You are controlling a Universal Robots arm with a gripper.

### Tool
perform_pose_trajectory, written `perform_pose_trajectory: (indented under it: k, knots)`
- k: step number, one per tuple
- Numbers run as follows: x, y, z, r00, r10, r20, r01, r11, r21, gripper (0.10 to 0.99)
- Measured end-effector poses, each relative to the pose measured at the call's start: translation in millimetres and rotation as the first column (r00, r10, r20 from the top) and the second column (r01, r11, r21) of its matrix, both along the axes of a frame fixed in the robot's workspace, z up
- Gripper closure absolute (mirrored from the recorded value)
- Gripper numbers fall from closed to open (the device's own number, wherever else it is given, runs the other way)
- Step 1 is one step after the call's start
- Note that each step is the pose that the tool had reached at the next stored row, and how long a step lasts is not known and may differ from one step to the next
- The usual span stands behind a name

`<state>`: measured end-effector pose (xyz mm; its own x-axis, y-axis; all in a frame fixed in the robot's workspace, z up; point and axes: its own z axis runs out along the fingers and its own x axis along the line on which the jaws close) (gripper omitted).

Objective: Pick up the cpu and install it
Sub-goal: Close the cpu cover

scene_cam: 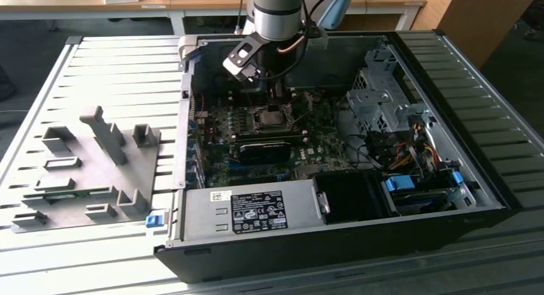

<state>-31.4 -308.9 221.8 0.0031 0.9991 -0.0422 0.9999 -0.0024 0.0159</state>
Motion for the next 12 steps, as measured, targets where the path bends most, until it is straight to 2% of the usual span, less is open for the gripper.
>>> perform_pose_trajectory:
  k: [12]
  knots:
    - [0.0, 0.0, 6.5, 1.0000, 0.000, 0.0001, 0.000, 1.0000, 0.000, 0.980]
